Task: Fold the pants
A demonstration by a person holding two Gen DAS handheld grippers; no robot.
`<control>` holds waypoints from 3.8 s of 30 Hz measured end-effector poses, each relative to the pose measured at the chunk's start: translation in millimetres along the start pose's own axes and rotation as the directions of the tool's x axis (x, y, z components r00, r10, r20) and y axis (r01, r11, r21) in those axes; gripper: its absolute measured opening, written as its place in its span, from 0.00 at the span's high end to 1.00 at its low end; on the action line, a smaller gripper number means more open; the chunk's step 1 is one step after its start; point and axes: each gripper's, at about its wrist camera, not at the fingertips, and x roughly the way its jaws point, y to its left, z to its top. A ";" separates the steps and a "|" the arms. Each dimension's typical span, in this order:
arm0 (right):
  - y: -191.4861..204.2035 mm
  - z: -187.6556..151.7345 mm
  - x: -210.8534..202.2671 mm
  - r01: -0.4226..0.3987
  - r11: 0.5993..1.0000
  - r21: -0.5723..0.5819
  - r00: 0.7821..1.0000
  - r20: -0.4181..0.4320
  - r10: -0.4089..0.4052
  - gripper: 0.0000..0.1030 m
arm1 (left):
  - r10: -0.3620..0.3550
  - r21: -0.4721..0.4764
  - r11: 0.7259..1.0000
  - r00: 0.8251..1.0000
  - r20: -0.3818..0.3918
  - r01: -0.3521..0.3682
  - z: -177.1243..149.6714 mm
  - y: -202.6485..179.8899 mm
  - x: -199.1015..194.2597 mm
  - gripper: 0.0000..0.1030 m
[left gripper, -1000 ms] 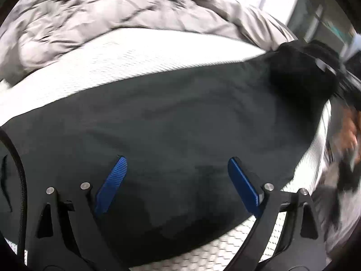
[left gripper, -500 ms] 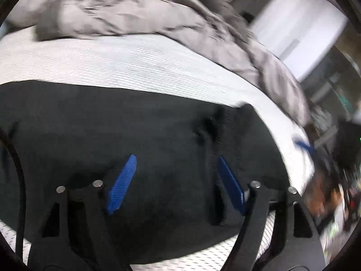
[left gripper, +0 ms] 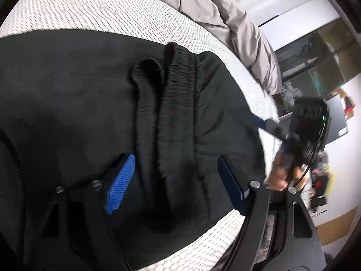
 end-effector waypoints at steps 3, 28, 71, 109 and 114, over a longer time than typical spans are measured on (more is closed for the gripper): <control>2.4 -3.0 5.5 0.020 1.000 -0.020 1.000 -0.011 -0.020 0.16 | 0.006 -0.017 1.000 1.000 0.015 -0.006 4.7 -2.6 8.9 0.29; 5.4 -7.4 21.7 0.001 0.999 -0.036 1.000 -0.023 -0.002 0.15 | 0.068 -0.106 0.994 0.925 0.375 -0.031 -1.1 14.9 -101.3 0.94; 11.4 -16.2 22.4 0.029 0.999 -0.034 0.998 -0.049 -0.031 0.15 | 0.378 -0.283 0.912 0.877 0.298 -0.297 37.9 68.4 -100.8 0.97; 15.1 -64.4 13.6 -0.003 0.996 0.093 0.991 -0.135 0.016 0.39 | 0.347 0.529 0.770 0.930 0.122 -0.357 -93.1 -110.0 40.1 0.29; 11.7 -25.5 57.2 0.047 0.998 0.045 0.987 -0.153 -0.040 0.65 | 0.333 0.513 0.790 0.938 0.101 -0.335 -92.2 -107.4 40.5 0.29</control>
